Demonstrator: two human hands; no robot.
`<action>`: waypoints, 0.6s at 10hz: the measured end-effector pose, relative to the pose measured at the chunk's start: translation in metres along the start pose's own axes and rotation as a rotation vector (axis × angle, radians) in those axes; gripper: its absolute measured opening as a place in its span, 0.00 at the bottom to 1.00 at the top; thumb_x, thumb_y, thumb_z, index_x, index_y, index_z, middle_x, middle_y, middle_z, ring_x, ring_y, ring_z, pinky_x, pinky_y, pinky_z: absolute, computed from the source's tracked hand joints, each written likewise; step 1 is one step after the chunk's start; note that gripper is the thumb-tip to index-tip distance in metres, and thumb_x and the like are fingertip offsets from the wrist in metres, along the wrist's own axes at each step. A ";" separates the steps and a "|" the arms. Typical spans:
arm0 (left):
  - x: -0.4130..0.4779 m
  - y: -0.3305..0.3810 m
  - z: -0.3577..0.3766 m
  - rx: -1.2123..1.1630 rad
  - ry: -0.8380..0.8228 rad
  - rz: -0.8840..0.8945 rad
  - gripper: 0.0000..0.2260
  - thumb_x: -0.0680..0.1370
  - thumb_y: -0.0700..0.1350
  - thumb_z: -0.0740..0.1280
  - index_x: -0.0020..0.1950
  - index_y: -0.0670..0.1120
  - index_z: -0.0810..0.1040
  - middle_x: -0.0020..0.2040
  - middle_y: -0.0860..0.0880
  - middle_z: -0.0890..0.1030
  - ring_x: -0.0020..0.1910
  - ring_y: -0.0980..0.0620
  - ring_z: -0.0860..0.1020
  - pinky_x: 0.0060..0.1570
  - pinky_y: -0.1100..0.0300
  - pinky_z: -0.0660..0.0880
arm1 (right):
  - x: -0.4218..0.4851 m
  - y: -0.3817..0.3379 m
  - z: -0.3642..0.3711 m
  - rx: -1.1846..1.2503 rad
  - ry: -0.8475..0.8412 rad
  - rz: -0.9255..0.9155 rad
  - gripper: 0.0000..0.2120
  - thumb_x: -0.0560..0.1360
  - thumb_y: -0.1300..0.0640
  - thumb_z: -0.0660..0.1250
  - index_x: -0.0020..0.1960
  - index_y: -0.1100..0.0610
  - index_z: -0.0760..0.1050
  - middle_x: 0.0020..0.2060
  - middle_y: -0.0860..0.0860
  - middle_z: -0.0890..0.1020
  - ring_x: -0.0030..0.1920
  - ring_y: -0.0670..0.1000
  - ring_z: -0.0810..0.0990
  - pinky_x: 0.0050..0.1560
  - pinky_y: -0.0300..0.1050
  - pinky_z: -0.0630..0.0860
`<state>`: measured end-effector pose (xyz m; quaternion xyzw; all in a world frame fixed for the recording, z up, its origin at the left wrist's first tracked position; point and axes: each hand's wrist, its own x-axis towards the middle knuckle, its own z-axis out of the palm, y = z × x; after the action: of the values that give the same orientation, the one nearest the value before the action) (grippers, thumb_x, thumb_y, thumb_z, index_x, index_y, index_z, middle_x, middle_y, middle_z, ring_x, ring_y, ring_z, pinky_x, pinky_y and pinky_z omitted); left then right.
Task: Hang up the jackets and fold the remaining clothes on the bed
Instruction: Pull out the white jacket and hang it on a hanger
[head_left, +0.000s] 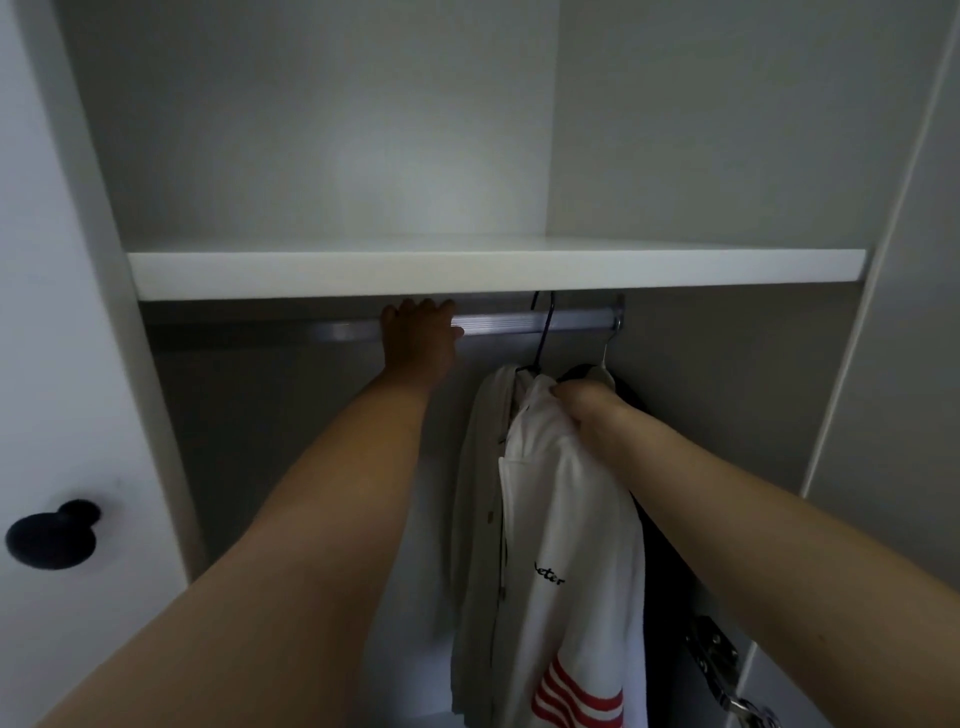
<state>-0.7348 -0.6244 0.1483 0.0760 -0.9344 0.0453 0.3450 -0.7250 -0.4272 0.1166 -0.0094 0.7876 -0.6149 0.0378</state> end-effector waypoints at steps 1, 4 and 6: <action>0.000 0.001 0.001 0.005 0.012 -0.003 0.14 0.81 0.51 0.59 0.65 0.48 0.72 0.60 0.44 0.76 0.62 0.41 0.71 0.60 0.51 0.62 | 0.008 0.014 0.005 -0.060 -0.019 0.024 0.18 0.80 0.62 0.59 0.68 0.66 0.69 0.66 0.63 0.73 0.66 0.60 0.72 0.62 0.50 0.71; -0.002 0.002 0.003 -0.013 0.031 -0.006 0.14 0.81 0.50 0.59 0.64 0.47 0.71 0.60 0.43 0.76 0.62 0.42 0.70 0.59 0.52 0.61 | 0.008 0.027 0.008 -0.290 0.019 0.032 0.22 0.81 0.56 0.58 0.71 0.67 0.65 0.67 0.62 0.71 0.66 0.60 0.71 0.64 0.47 0.69; -0.003 0.001 0.004 -0.006 0.046 -0.001 0.13 0.81 0.50 0.58 0.63 0.47 0.72 0.59 0.43 0.76 0.61 0.41 0.70 0.59 0.52 0.61 | 0.011 0.025 0.005 -0.615 0.036 -0.073 0.25 0.79 0.44 0.60 0.63 0.64 0.71 0.59 0.61 0.77 0.56 0.60 0.77 0.53 0.53 0.78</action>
<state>-0.7358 -0.6234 0.1431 0.0745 -0.9264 0.0439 0.3665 -0.7352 -0.4267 0.0911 -0.0377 0.9365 -0.3487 -0.0028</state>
